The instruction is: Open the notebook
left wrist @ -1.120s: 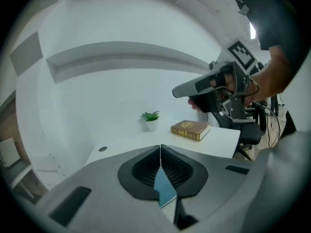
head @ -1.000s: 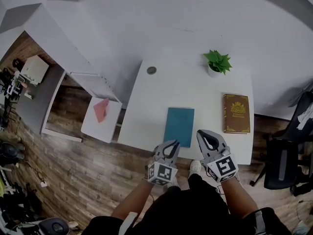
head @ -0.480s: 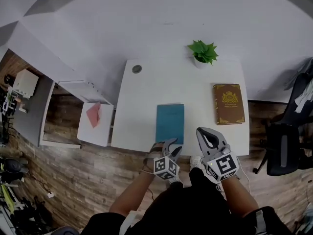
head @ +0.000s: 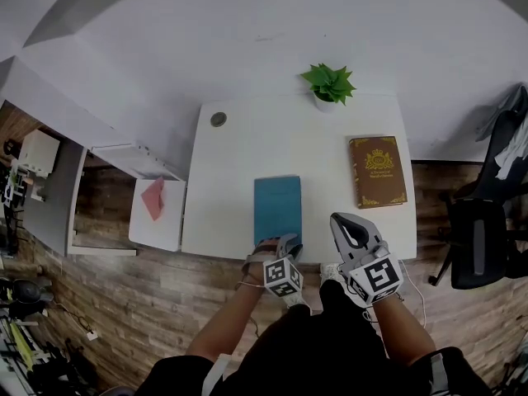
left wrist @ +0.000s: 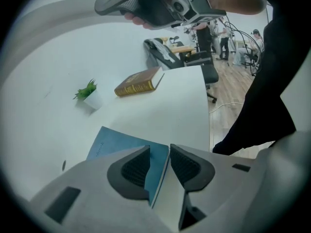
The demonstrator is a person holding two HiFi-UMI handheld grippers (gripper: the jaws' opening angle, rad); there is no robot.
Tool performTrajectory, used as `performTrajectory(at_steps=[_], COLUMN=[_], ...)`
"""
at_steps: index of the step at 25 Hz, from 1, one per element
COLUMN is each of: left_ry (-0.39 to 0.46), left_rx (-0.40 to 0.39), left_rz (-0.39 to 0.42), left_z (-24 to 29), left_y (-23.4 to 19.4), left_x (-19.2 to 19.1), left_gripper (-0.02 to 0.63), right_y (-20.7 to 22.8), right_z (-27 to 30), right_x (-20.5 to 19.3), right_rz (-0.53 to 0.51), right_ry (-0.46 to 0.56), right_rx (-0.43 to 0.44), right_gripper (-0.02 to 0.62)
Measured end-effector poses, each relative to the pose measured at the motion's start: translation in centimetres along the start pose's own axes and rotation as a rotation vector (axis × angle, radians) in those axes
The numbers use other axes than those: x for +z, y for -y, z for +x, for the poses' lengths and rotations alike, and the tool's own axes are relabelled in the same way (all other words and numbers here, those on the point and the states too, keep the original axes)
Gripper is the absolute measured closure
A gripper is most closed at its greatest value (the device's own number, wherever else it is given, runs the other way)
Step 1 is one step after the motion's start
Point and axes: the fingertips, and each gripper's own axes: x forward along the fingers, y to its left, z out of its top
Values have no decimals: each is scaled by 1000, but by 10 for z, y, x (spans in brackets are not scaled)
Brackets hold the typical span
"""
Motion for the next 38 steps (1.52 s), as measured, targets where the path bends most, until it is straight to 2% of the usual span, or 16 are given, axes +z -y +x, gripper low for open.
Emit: performTrajectory(at_steps=[6,11,15,21,24,26,28,31,33,35,38], left_ry=[-36,-52,-18,98,191,258,334,460,524,561,583], left_rx=[-29,-42,-34,96,193,260,317,386,422,462,527], left_rz=[57,149,115,19,-106,-233,-423,-759,-945,-1076,-1214], left_z=[6,6,-4,-35,-64,-84,-104,-133,-148,-160,-174], left_y=[3,12,7,-13,-33,-48,-64,-88,-99,-105,-110], left_x=[-2,-1,5,15,19,19,11,-11,-29,-48,-79], left_gripper=[492,552,584,594,597,597,597,597,598,598,598], right_y=[8,8,5,-3,-9,-12,-14,-20,-24,-31,-42], right_z=[-1,0,3,8,11,14,18,26,31,35,39], right_x=[2,3,5,12,15,16,18,23,26,29,31], right_rz=[12,6,0,-6,-13,-25,-37,-51,-59,-67,-75], right_ry=[4,5,4,14,11,8,9,16,18,18,18], right_rx=[0,16,33,55,69,80,89,102,112,127,147], right_gripper=[594,594,594,594,594,594,594,594,594,594,594])
